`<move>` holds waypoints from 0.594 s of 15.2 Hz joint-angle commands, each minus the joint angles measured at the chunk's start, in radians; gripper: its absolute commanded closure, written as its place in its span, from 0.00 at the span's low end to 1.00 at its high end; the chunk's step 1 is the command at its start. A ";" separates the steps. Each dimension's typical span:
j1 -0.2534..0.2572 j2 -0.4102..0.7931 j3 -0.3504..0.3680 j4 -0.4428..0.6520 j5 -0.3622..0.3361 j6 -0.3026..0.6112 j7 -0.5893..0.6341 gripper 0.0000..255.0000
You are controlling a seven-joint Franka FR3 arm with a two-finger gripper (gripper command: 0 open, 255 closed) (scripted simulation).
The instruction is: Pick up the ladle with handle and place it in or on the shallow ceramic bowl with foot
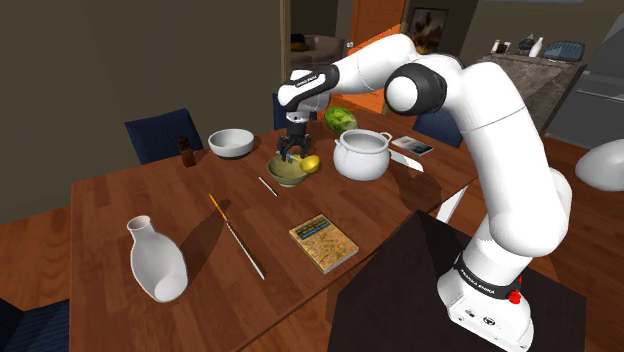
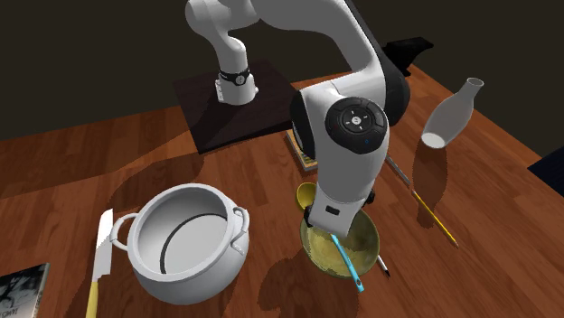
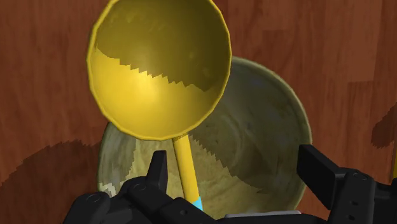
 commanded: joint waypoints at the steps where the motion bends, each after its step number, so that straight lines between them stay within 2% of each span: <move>1: -0.005 -0.023 -0.004 0.024 -0.006 -0.047 0.004 0.00; 2: -0.008 -0.031 -0.006 0.037 -0.008 -0.069 0.006 0.00; 9: -0.008 -0.031 -0.006 0.037 -0.008 -0.069 0.006 0.00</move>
